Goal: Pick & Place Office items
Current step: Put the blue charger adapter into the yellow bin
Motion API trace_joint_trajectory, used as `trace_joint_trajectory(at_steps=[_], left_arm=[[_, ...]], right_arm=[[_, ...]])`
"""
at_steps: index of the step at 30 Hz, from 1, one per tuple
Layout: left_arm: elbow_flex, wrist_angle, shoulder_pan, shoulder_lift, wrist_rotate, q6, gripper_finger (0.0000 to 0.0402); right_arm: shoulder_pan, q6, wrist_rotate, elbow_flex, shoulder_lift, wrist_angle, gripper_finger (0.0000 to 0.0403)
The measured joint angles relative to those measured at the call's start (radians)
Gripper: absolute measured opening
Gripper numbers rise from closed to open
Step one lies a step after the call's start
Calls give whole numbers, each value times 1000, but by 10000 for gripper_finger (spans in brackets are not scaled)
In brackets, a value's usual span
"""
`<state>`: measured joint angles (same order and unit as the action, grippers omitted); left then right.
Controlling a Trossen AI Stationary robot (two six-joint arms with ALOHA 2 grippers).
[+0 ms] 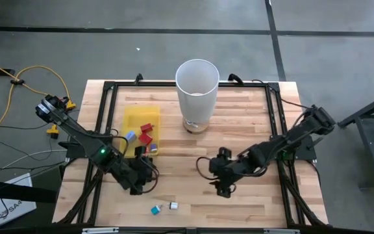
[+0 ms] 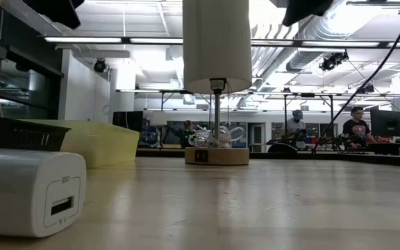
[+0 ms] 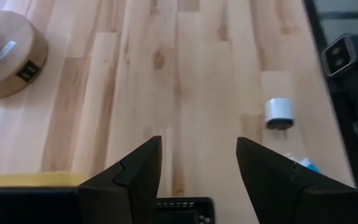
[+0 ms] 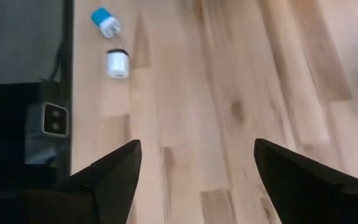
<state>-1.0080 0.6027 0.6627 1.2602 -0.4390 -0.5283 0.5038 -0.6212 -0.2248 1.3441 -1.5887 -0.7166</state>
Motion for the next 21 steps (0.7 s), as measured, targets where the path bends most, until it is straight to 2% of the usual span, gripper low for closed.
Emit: trace_joint_trajectory(at_steps=[6,12,15,21], left_arm=[[0,-18,41,0,1,-52,198],[0,-20,69,0,-3,-136,198],[0,-20,75,0,-3,-177,198],[0,-20,76,0,-3,-251,198]], right_arm=[[0,-68,-39,-202,172,59,300],[0,-120,-36,-396,312,210,300],[0,-120,-34,-445,334,238,300],[0,-119,-15,-455,323,245,300]])
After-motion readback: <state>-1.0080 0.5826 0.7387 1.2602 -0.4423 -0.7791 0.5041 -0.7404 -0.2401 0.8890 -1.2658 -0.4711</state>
